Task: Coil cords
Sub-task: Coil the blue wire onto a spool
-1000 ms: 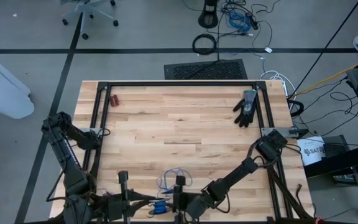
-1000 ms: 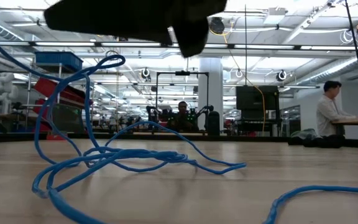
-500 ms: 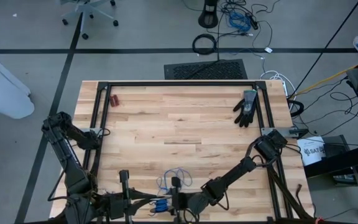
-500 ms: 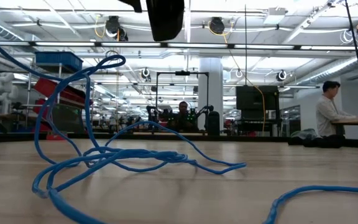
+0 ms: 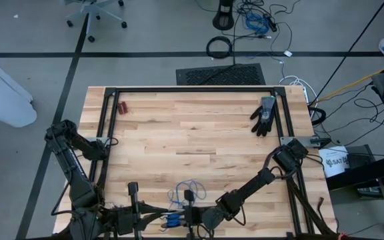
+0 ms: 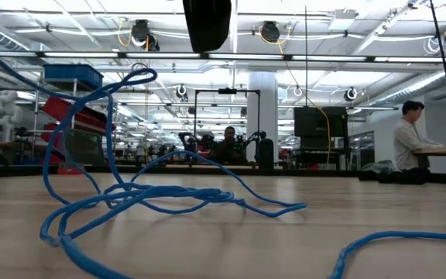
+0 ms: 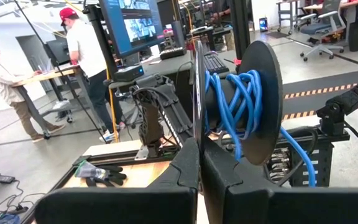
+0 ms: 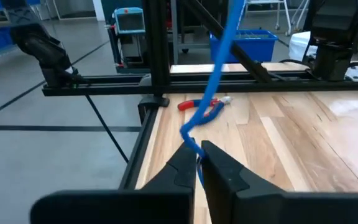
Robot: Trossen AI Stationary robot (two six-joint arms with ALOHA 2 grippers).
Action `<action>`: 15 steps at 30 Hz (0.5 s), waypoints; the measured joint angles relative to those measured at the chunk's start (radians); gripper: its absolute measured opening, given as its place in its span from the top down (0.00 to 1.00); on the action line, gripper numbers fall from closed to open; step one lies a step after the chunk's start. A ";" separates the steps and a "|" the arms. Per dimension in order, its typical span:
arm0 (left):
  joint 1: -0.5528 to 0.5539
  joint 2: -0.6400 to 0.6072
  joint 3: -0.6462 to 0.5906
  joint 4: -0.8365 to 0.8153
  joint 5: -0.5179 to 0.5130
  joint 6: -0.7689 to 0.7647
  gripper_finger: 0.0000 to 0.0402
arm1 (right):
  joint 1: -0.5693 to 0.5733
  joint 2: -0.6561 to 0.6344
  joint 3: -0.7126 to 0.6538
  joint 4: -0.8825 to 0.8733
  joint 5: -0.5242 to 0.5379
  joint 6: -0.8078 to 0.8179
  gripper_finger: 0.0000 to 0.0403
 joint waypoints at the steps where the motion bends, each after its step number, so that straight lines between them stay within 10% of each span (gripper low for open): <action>1: 0.000 0.000 0.000 0.000 0.000 0.000 0.98 | 0.002 0.000 0.000 0.002 0.000 0.003 0.97; 15: -0.001 0.000 0.000 -0.003 0.000 0.000 0.98 | 0.027 0.000 0.000 -0.028 0.023 0.019 0.79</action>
